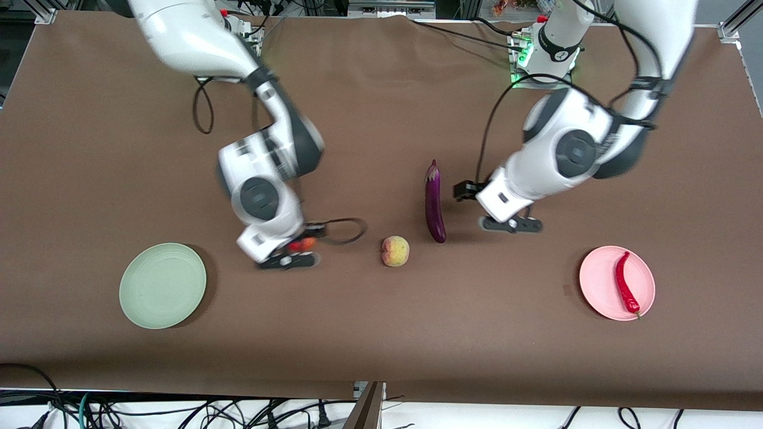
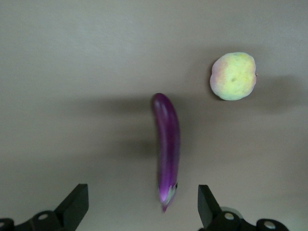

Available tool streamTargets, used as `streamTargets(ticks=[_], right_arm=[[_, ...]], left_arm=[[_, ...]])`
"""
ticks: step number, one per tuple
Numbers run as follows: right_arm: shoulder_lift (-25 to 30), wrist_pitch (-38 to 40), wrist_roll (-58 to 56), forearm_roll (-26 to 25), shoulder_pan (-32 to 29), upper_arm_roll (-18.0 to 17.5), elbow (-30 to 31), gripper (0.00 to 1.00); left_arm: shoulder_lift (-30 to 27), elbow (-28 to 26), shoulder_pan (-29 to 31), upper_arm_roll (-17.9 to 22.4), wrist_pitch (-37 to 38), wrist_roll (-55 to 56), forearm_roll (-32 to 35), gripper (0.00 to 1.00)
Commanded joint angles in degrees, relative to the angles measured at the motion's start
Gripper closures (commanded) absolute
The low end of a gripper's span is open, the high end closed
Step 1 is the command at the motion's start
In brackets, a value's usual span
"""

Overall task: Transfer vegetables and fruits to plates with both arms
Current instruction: 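Reach the left gripper to the eggplant while the right gripper carries the apple, then place the apple on the green plate while the left gripper grasps the eggplant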

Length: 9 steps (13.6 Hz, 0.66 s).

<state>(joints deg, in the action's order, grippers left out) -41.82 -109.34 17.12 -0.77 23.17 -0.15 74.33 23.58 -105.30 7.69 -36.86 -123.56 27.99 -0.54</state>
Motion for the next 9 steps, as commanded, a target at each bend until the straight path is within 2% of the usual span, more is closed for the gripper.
streamTargets(ticks=[1, 6, 9], right_arm=[[1.12, 0.8, -13.64, 0.15, -8.99, -1.34, 2.84, 0.8], [0.16, -0.69, -35.37, -0.02, -21.92, -1.25, 4.51, 0.79], [-1.51, -3.94, -41.01, -0.02, -25.18, -1.25, 4.6, 0.79]], left_arm=[[-1.18, -10.87, -4.06, 0.29, -14.3, 6.18, 3.41, 0.0], [9.8, -10.63, -6.54, 0.3, -21.8, 23.65, 26.25, 0.0], [13.5, -10.01, -7.51, 0.56, -22.25, 33.42, 38.13, 0.0]])
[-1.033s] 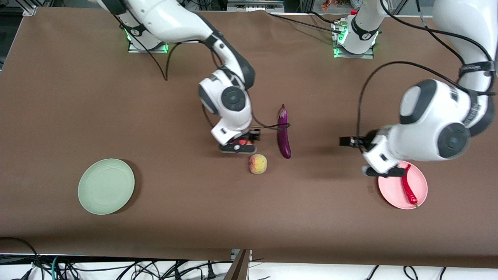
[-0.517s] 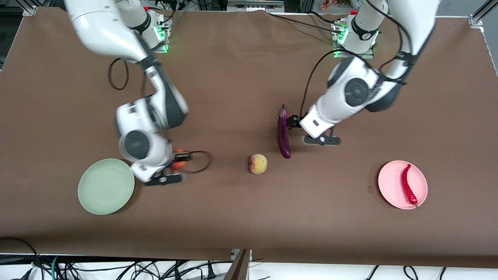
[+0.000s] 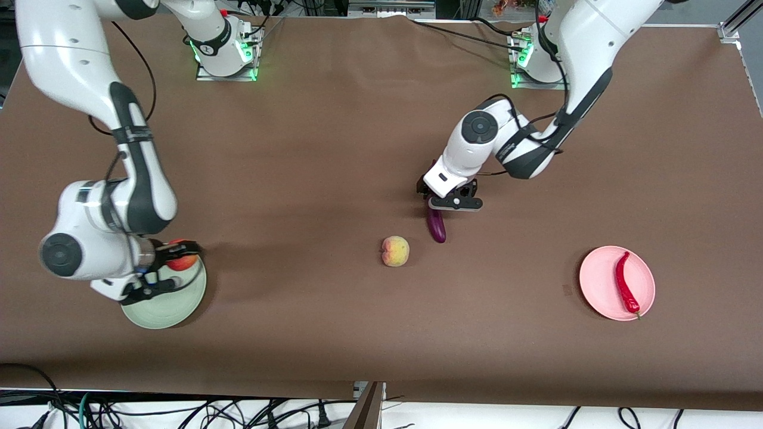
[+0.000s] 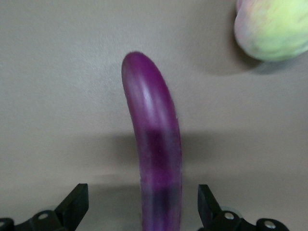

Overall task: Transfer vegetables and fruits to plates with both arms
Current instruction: 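Place the apple on the green plate while the left gripper grasps the eggplant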

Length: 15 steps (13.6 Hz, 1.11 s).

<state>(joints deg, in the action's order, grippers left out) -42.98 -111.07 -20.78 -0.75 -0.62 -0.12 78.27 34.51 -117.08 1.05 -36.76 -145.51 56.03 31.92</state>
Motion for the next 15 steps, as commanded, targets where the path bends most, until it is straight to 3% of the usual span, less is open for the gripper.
streamTargets(ticks=[1, 3, 5, 6, 7, 8, 11, 13, 15], right_arm=[[-0.69, -4.13, -4.52, -0.04, -2.01, -1.28, 1.01, 0.79], [-1.75, -7.39, -6.02, -0.04, -2.8, -1.28, 1.27, 0.79], [-2.71, -11.16, -7.25, 0.04, -3.16, -1.37, 1.28, 0.78], [-3.15, -12.49, -7.78, 0.04, -3.42, -1.37, 1.28, 0.7], [-3.16, -12.76, -7.7, 0.22, -3.59, -1.37, 1.19, 0.37], [-3.07, -12.59, -7.52, 0.13, -3.6, -1.37, 1.01, 0.17], [-1.93, -11.62, -7.34, 0.13, -2.46, -2.25, -0.3, 0.02], [-1.14, -11.27, -7.26, 0.13, -1.14, -3.3, -0.31, 0.01], [-0.78, -11.36, -7.34, 0.13, -0.78, -4.35, -0.31, 0.01]], left_arm=[[3.8, 2.38, -0.79, 0.46, -0.3, 7.5, 6.92, 0.11], [4.25, 3.35, -0.79, 0.46, -0.3, 8.13, 7.02, 0.61], [4.16, 3.44, -0.7, 0.37, -0.3, 8.31, 7.02, 0.83], [4.16, 3.44, -0.7, 0.37, -0.3, 8.4, 7.02, 0.86], [3.99, 3.44, -0.7, 0.29, -0.21, 8.31, 7.02, 0.91], [3.55, 3.52, -0.09, 0.02, 0.31, 8.31, 7.02, 0.91], [-1.01, 3.61, 2.63, -0.5, 3.47, 8.13, 5.79, 0.89], [-3.65, 5.27, 5.35, -1.03, 7.41, 7.52, 4.73, 0.89], [-3.75, 12.01, 5.02, -1.03, 19.32, 3.24, 4.38, 0.88]])
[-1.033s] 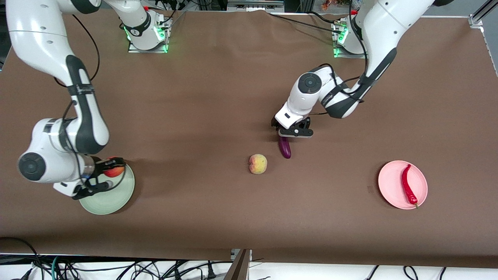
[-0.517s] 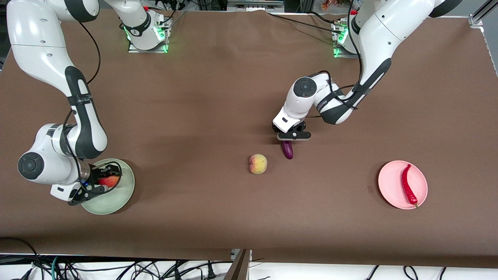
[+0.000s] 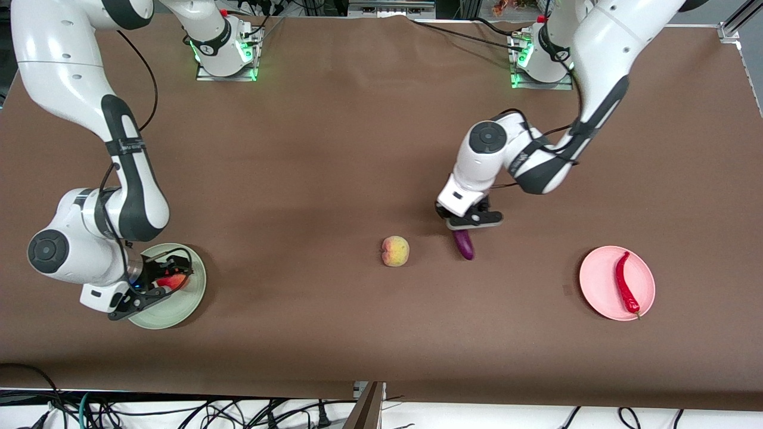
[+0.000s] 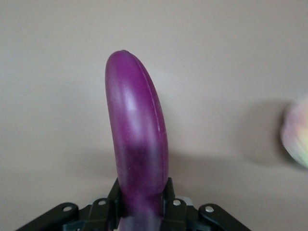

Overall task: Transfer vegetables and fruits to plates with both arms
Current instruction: 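Carry the eggplant to the pink plate while the right gripper reaches the peach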

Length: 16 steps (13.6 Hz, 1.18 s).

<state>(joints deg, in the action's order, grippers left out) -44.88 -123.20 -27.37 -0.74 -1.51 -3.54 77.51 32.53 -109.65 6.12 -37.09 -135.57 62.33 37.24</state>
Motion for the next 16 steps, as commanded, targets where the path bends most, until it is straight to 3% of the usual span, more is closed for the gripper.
streamTargets(ticks=[1, 3, 5, 7, 10, 13, 16], right_arm=[[1.11, 0.76, -0.58, 0.21, 0.1, -1.64, 0.45, 0.01], [1.63, 1.37, 5.53, 0.21, 0.54, -4.79, 0.45, 0.01], [1.81, 1.73, 19.48, -0.05, 2.02, -8.66, 0.45, 0.01], [1.81, 0.95, 36.34, -0.57, 7.71, -9.99, 0.19, 0.01], [0.24, -4.65, 55.98, -1.71, 18.0, -8.42, -2.53, 0.01], [-1.87, -12.48, 64.44, -2.33, 24.77, -7.01, -2.71, 0.01], [-5.82, -18.82, 68.15, -2.69, 33.99, 0.08, -5.16, 0.01]], left_arm=[[-1.42, 8.71, -0.05, -0.7, 15.98, -7.1, -1.37, 0.88], [-1.15, 14.53, 0.56, -0.26, 23.05, -15.62, -6.02, 0.88], [-1.15, 18.57, 4.67, 0.09, 27.36, -24.58, -6.21, 0.88], [-0.28, 20.78, 9.94, 0.18, 28.0, -32.06, -6.13, 0.8], [4.72, 24.02, 14.71, 2.8, 27.29, -42.69, -4.02, 0.82], [8.33, 26.77, 14.44, 7.91, 23.1, -47.12, 1.68, 0.82], [10.7, 26.59, 14.62, 11.94, 17.21, -48.53, 3.89, 0.82]])
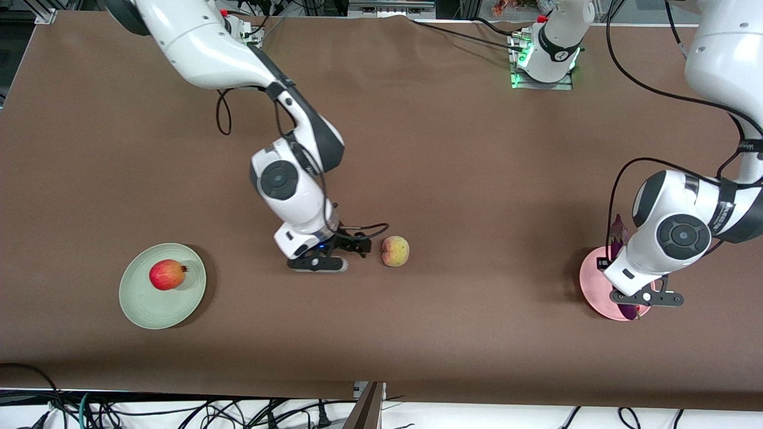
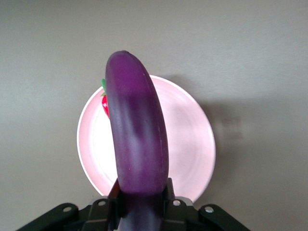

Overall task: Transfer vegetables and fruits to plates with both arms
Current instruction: 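Carry the eggplant to the pink plate while the right gripper reaches the peach, then lower the eggplant onto the pink plate while the right gripper grasps the peach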

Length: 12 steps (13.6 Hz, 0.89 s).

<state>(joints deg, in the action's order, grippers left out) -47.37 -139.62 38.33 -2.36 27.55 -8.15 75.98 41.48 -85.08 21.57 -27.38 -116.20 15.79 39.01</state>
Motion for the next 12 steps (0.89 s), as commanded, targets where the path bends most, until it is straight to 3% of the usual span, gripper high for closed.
streamTargets(ticks=[1, 4, 6, 8, 9, 10, 12], right_arm=[[-5.09, -3.02, 2.72, -0.98, 7.84, 7.15, -5.48, 0.01], [-9.58, -3.2, 8.33, -1.07, 12.07, 9.02, -11.11, 0.01], [-9.94, -3.2, 8.69, -1.07, 14.01, 10.69, -11.38, 0.01], [-10.29, -3.2, 8.78, -0.98, 14.8, 10.7, -11.38, 0.01], [-10.38, -3.29, 8.87, -1.07, 14.98, 10.7, -11.38, 0.01], [-10.64, -3.29, 8.87, -1.07, 15.51, 10.7, -11.38, 0.01], [-11.25, -4.25, 8.87, -1.15, 15.95, 10.87, -11.38, 0.01]], left_arm=[[2.46, 1.85, -0.83, 2.42, -4.8, -1.99, 2.21, 0.82], [3.08, -0.86, -0.3, 2.42, -5.35, -1.38, 1.69, 0.78], [4.4, -0.7, 0.49, 2.51, -7.88, -1.64, 1.95, 0.75], [5.19, -0.7, 1.37, 2.51, -8.96, -1.91, 2.04, 0.67], [5.37, -0.78, 1.46, 2.51, -8.96, -1.91, 1.95, 0.48], [5.37, -0.96, 1.46, 2.59, -8.96, -1.82, 1.86, 0.0], [5.37, -0.96, 1.46, 2.51, -8.96, -1.91, 1.95, 0.0]])
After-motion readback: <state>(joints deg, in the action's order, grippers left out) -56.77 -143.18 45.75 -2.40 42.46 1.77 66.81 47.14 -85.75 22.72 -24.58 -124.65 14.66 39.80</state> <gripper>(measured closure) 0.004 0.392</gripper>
